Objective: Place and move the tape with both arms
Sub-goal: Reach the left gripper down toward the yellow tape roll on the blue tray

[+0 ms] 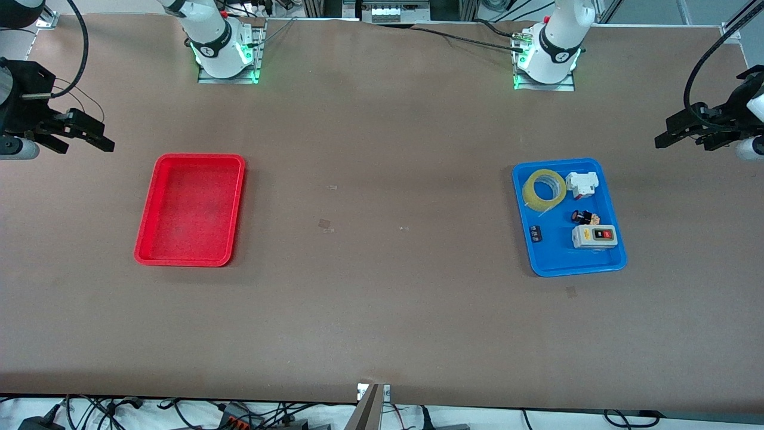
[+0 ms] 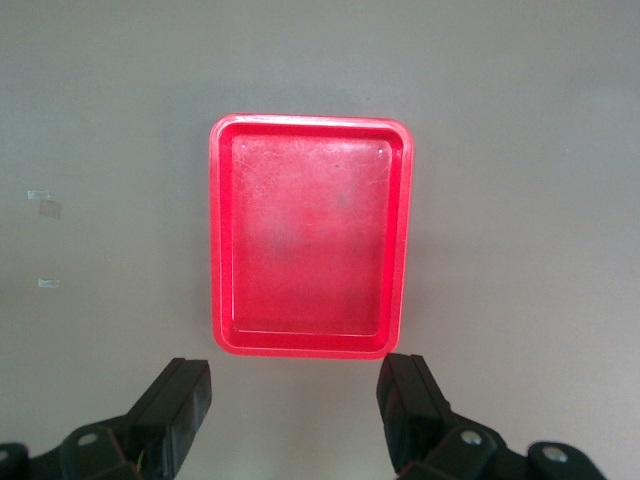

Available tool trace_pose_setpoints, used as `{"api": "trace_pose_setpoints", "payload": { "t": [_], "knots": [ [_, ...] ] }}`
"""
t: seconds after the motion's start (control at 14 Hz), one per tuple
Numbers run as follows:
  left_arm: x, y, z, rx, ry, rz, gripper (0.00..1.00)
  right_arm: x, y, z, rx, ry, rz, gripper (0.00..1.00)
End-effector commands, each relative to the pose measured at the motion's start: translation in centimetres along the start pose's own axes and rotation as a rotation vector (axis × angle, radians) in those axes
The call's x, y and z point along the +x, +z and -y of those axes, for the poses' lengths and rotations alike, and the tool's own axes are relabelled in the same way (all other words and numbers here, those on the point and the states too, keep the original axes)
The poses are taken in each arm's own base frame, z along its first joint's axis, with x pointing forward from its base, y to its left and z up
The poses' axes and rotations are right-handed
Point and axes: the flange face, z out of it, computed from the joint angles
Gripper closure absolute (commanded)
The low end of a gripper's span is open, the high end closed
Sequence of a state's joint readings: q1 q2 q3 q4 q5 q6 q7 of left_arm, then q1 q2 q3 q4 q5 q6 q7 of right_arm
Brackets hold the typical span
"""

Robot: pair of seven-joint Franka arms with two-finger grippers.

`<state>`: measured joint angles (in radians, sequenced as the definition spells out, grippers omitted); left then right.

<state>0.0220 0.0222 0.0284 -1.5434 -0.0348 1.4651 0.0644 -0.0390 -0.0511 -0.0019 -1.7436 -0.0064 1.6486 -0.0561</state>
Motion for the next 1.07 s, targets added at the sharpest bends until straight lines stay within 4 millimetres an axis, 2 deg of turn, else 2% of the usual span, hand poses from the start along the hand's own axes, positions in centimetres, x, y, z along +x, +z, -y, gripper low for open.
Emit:
{"api": "trace_pose_setpoints", "payload": {
  "t": [0.0, 0.21, 0.36, 0.64, 0.71, 1.0],
  "knots": [
    [-0.3, 0.1, 0.1, 0.011, -0.024, 0.014, 0.0, -0.8, -1.1, 0.2, 0.003, -0.001, -0.006, 0.0],
    [-0.4, 0.6, 0.2, 0.01, -0.064, 0.044, 0.0, -0.7, -1.1, 0.3, 0.003, -0.003, -0.007, 0.0],
    [-0.1, 3.6, 0.2, 0.009, -0.067, 0.081, 0.0, -0.7, -1.1, 0.3, 0.003, -0.003, -0.007, 0.0],
    [0.4, 13.4, -0.3, 0.009, -0.056, 0.106, 0.0, -0.7, -1.2, 0.2, 0.003, -0.001, -0.009, 0.0],
    [0.4, 15.7, -1.0, 0.011, -0.044, 0.108, 0.0, -0.7, -1.1, 0.0, 0.004, 0.002, -0.007, 0.0],
    [-0.5, 24.3, -1.3, 0.015, -0.038, 0.084, 0.0, -0.7, -1.1, 0.0, 0.004, 0.002, -0.006, 0.0]
  ]
}}
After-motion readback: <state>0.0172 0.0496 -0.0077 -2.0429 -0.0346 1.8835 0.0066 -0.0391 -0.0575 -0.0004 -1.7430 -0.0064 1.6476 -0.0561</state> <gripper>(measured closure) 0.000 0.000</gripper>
